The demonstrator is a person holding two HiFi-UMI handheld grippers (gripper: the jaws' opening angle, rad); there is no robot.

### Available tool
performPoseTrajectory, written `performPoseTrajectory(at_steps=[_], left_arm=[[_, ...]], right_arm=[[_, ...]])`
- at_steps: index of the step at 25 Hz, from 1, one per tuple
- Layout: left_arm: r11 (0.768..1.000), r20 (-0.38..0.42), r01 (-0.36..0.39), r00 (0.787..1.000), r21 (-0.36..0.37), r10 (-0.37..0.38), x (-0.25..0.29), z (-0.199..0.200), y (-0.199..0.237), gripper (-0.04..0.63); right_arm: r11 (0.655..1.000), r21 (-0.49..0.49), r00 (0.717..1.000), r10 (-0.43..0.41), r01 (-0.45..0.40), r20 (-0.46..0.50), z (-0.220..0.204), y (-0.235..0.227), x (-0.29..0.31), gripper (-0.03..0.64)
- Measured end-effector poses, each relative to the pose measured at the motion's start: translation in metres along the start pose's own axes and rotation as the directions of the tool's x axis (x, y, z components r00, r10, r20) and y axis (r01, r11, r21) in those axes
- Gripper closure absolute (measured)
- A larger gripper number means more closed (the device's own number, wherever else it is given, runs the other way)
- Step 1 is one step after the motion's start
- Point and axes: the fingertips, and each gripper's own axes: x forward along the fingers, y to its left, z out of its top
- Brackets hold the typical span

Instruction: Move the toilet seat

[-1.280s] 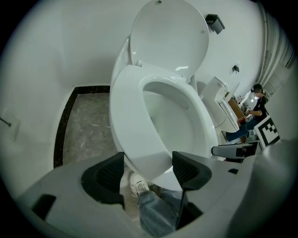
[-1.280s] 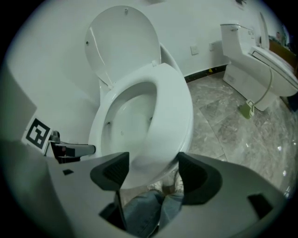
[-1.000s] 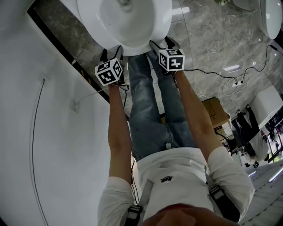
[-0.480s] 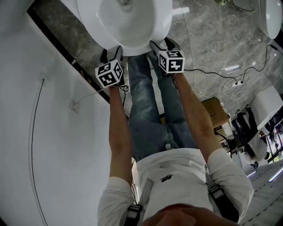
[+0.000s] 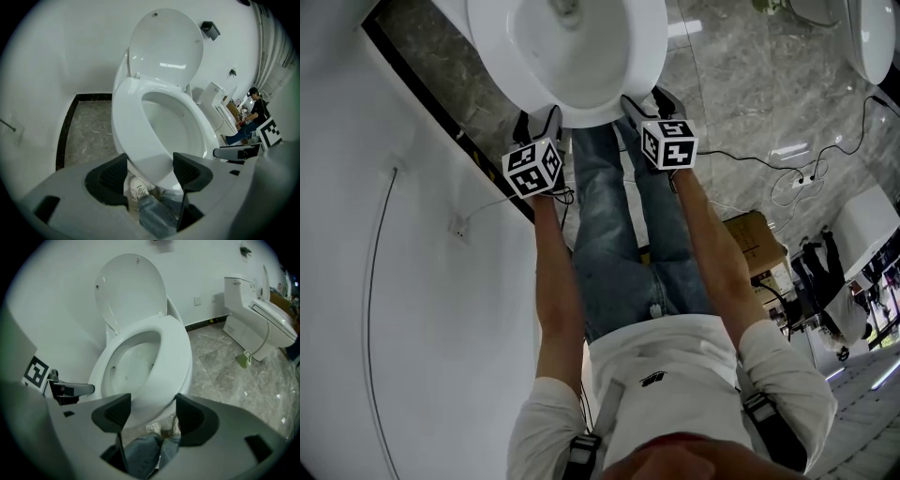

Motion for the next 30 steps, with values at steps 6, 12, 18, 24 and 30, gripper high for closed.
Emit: performPoseTrajectory(at_steps=[6, 12, 18, 24, 30], left_arm=[[1.000, 0.032, 0.003, 0.999, -0.007, -0.003, -0.018, 0.009, -0.006, 0.287], [1.000, 0.062, 0.010, 0.998, -0.014, -0.009, -0.036, 0.019, -0.012, 0.287], [0.999, 0.101, 0.021, 0.995, -0.030, -0.017, -0.053, 0.030, -0.017, 0.287], [0.998, 0.152, 0.032, 0.988, -0.061, -0.022, -0.070, 0.045, -0.025, 0.287], [0.996, 0.197, 0.049, 0.980, -0.081, -0.032, -0.084, 0.059, -0.029, 0.287]], right_arm=[[1.000, 0.004, 0.999, 0.007, -0.007, 0.032, 0.009, 0.007, -0.019, 0.316], [1.000, 0.008, 0.998, 0.017, -0.017, 0.067, 0.020, 0.015, -0.038, 0.316], [1.000, 0.018, 0.995, 0.024, -0.026, 0.100, 0.032, 0.023, -0.057, 0.316], [0.998, 0.037, 0.991, 0.038, -0.043, 0.128, 0.048, 0.029, -0.077, 0.318], [0.997, 0.054, 0.987, 0.040, -0.049, 0.157, 0.063, 0.035, -0.092, 0.318]])
